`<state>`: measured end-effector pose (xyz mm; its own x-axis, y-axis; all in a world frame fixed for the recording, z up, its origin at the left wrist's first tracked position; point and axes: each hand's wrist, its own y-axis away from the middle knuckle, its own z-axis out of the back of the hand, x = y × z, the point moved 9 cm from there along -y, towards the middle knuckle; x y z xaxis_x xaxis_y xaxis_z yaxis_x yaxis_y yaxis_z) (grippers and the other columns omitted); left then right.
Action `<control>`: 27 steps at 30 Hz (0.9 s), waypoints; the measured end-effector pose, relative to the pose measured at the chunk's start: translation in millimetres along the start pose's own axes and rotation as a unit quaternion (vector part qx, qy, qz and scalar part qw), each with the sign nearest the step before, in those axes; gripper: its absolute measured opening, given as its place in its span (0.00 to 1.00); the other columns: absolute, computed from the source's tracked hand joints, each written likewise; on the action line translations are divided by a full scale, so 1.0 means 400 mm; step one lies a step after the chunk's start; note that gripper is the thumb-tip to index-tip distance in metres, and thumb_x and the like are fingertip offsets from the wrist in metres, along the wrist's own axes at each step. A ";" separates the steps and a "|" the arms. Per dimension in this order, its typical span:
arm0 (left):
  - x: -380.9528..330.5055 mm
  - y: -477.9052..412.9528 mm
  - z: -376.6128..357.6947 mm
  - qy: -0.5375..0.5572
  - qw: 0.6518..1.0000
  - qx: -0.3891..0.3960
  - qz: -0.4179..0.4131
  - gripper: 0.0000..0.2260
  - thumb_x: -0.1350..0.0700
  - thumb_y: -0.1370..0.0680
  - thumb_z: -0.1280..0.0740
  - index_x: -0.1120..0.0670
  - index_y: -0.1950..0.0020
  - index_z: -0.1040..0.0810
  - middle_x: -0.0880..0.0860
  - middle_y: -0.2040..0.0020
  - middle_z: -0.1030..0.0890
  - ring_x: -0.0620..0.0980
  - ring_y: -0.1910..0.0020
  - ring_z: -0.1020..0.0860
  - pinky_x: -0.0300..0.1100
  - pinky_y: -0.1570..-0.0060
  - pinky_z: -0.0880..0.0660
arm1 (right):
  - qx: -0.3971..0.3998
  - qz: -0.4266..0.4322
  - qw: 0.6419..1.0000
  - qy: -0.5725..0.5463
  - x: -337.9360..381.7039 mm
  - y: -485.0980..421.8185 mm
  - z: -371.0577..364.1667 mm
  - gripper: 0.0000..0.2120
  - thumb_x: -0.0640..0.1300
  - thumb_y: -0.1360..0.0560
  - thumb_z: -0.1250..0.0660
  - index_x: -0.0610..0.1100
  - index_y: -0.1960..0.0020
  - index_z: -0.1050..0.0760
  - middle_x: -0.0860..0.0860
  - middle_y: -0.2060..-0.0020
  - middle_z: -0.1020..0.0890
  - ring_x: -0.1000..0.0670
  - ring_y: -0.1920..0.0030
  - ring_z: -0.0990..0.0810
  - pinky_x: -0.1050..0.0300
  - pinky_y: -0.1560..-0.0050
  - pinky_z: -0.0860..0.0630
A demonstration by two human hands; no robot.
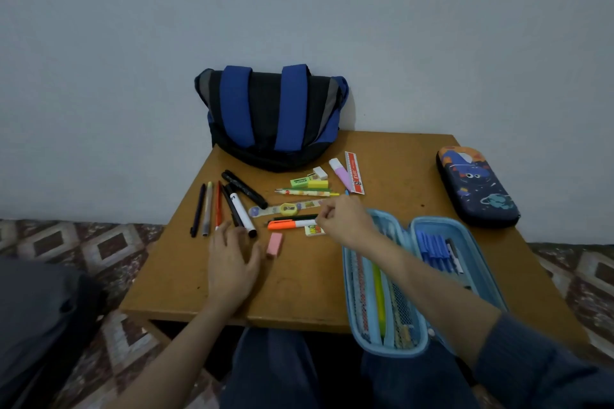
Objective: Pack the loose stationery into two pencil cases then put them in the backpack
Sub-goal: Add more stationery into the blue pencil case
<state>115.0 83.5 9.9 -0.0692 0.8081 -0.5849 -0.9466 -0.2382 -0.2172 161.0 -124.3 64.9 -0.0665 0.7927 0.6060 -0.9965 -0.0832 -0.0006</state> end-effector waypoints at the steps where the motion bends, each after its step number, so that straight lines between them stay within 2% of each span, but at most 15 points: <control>1: 0.005 0.000 0.005 0.015 1.000 -0.014 0.008 0.18 0.49 0.23 0.35 0.55 0.36 0.28 0.54 0.27 0.37 0.51 0.28 0.41 0.48 0.31 0.39 | 0.003 0.009 1.000 0.002 0.018 -0.010 -0.012 0.07 0.38 0.27 0.36 0.40 0.59 0.20 0.45 0.60 0.17 0.48 0.57 0.20 0.55 0.57 0.22; 5: 0.031 0.002 0.025 0.057 0.995 -0.061 0.051 0.21 0.52 0.22 0.37 0.59 0.32 0.33 0.55 0.27 0.39 0.53 0.27 0.42 0.49 0.29 0.42 | 0.010 0.042 0.999 0.018 0.086 -0.055 -0.071 0.07 0.39 0.25 0.36 0.40 0.55 0.19 0.47 0.57 0.17 0.52 0.56 0.21 0.61 0.62 0.27; 9: 0.049 0.000 0.018 0.096 0.989 -0.062 0.095 0.27 0.53 0.20 0.40 0.59 0.25 0.44 0.55 0.24 0.44 0.52 0.25 0.46 0.51 0.26 0.46 | 0.013 0.046 0.999 0.021 0.134 -0.090 -0.132 0.07 0.39 0.26 0.35 0.41 0.54 0.18 0.46 0.57 0.16 0.49 0.54 0.19 0.58 0.58 0.24; 12: 0.034 -0.001 0.017 0.107 0.990 -0.055 0.067 0.27 0.58 0.20 0.41 0.59 0.24 0.49 0.54 0.23 0.48 0.50 0.24 0.49 0.48 0.25 0.49 | 0.023 0.040 0.999 0.010 0.161 -0.119 -0.185 0.08 0.41 0.26 0.35 0.40 0.57 0.18 0.45 0.58 0.17 0.47 0.57 0.20 0.55 0.59 0.23; 18: 0.043 -0.005 0.017 0.117 0.990 -0.057 0.056 0.27 0.64 0.21 0.43 0.59 0.24 0.50 0.54 0.23 0.48 0.49 0.24 0.51 0.43 0.25 0.53 | 0.044 -0.009 0.999 0.020 0.185 -0.170 -0.244 0.08 0.45 0.26 0.32 0.40 0.55 0.20 0.45 0.58 0.18 0.45 0.55 0.19 0.56 0.62 0.26; 21: 0.042 -0.006 0.014 0.120 0.990 -0.058 0.047 0.27 0.65 0.21 0.44 0.59 0.24 0.50 0.53 0.23 0.49 0.47 0.24 0.51 0.39 0.26 0.55 | 0.056 -0.012 0.997 0.044 0.194 -0.188 -0.262 0.10 0.49 0.27 0.30 0.43 0.61 0.25 0.46 0.60 0.20 0.45 0.57 0.21 0.58 0.67 0.32; 24: 0.043 -0.008 0.014 0.122 0.990 -0.057 0.043 0.27 0.66 0.22 0.44 0.59 0.24 0.50 0.53 0.23 0.50 0.47 0.24 0.52 0.36 0.27 0.56 | 0.058 -0.009 0.996 0.070 0.205 -0.195 -0.276 0.19 0.51 0.28 0.29 0.45 0.69 0.35 0.48 0.66 0.25 0.47 0.63 0.25 0.59 0.73 0.37; 27: 0.041 -0.005 0.016 0.119 0.990 -0.057 0.042 0.27 0.66 0.21 0.44 0.59 0.24 0.50 0.52 0.22 0.50 0.47 0.24 0.52 0.36 0.27 0.56 | 0.060 -0.010 0.994 0.091 0.211 -0.194 -0.276 0.19 0.48 0.27 0.30 0.44 0.68 0.37 0.49 0.66 0.28 0.48 0.62 0.27 0.57 0.69 0.34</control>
<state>113.9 100.5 5.7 -0.0572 0.6369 -0.7688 -0.8981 -0.3692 -0.2390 227.1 15.8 28.2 -0.0647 0.8902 0.4510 -0.9853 -0.1285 0.1123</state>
